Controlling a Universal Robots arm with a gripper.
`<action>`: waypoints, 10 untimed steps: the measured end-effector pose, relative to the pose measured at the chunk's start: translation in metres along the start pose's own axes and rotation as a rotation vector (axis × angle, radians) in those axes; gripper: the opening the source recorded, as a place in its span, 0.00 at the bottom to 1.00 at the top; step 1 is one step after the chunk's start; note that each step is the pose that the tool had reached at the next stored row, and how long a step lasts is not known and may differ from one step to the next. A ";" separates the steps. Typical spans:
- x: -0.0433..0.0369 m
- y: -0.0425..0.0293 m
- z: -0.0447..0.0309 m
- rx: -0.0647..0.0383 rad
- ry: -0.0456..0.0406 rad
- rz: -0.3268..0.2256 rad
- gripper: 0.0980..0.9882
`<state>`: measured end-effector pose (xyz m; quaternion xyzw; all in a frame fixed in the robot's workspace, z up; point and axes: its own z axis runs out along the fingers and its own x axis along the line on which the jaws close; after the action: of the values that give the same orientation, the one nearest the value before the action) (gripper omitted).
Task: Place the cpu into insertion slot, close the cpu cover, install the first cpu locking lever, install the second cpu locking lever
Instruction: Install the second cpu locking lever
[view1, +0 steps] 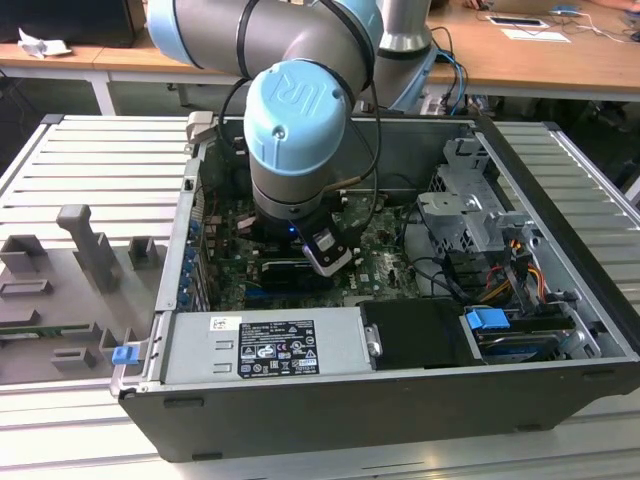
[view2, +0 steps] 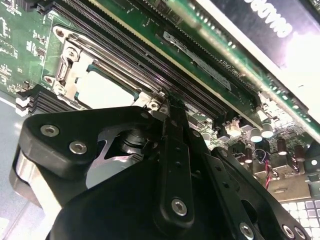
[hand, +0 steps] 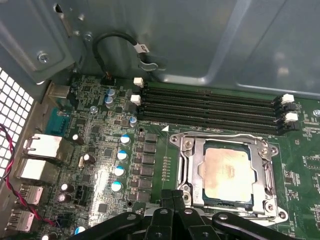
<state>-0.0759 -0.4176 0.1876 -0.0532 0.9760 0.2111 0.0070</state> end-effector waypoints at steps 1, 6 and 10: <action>0.0000 0.0000 0.0000 0.000 0.0000 0.000 0.01; 0.0004 0.0011 -0.0019 0.003 0.0001 0.000 0.01; 0.0005 0.0009 -0.0020 0.019 0.0022 0.000 0.01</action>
<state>-0.0764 -0.4176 0.1898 -0.0533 0.9780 0.2017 0.0064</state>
